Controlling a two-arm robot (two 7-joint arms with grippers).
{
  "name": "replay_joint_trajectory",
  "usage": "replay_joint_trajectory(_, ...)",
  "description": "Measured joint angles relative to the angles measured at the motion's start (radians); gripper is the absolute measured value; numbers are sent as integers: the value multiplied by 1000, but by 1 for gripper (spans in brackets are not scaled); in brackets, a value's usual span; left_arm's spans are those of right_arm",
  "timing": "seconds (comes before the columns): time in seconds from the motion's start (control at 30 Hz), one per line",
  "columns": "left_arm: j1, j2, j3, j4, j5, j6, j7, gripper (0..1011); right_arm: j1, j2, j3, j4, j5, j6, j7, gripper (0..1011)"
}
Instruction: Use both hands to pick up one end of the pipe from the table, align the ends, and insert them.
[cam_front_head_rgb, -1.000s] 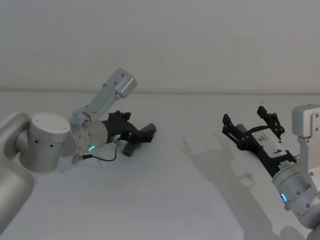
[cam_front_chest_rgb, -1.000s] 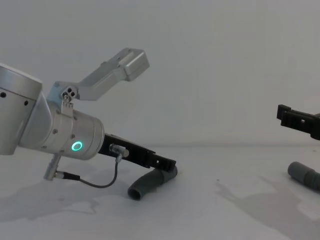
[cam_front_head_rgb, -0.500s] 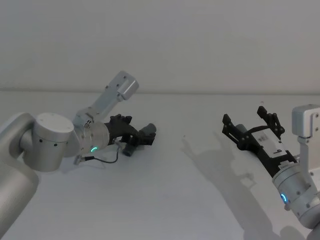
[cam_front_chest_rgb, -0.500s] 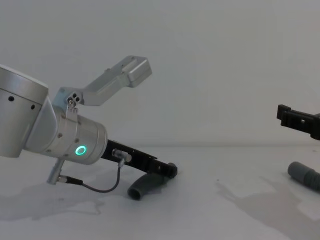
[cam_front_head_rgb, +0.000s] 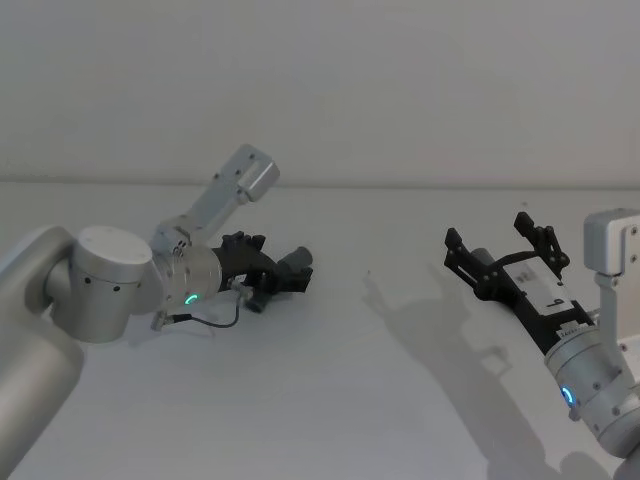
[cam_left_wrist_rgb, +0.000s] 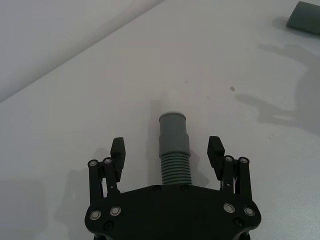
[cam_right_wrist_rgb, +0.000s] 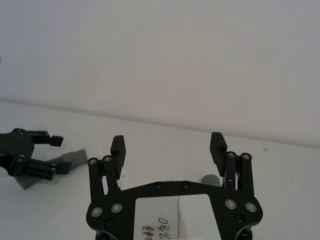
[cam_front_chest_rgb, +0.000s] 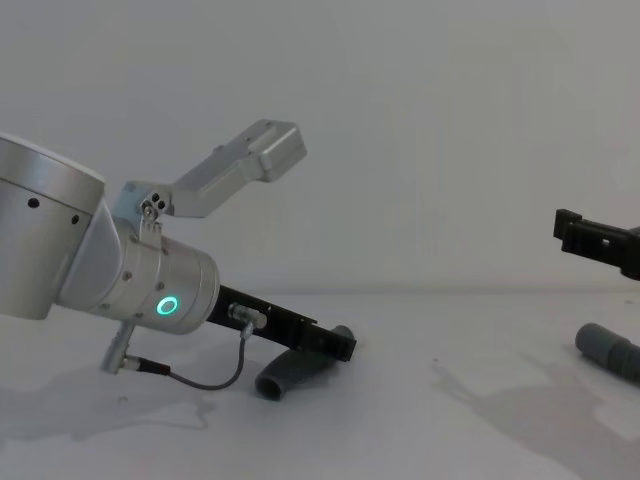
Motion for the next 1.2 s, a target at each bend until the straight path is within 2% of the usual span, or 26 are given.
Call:
replay_joint_trajectory(0.87, 3, -17, -13, 11, 7, 46, -11, 997, 0, 0, 0, 0, 0, 0, 0, 1002)
replay_joint_trajectory(0.93, 3, -17, -13, 11, 8, 48, -12, 980, 0, 0, 0, 0, 0, 0, 0, 1001)
replay_joint_trajectory(1.2, 4, -18, -14, 10, 10, 56, -14, 773, 0, 0, 0, 0, 0, 0, 0, 1002)
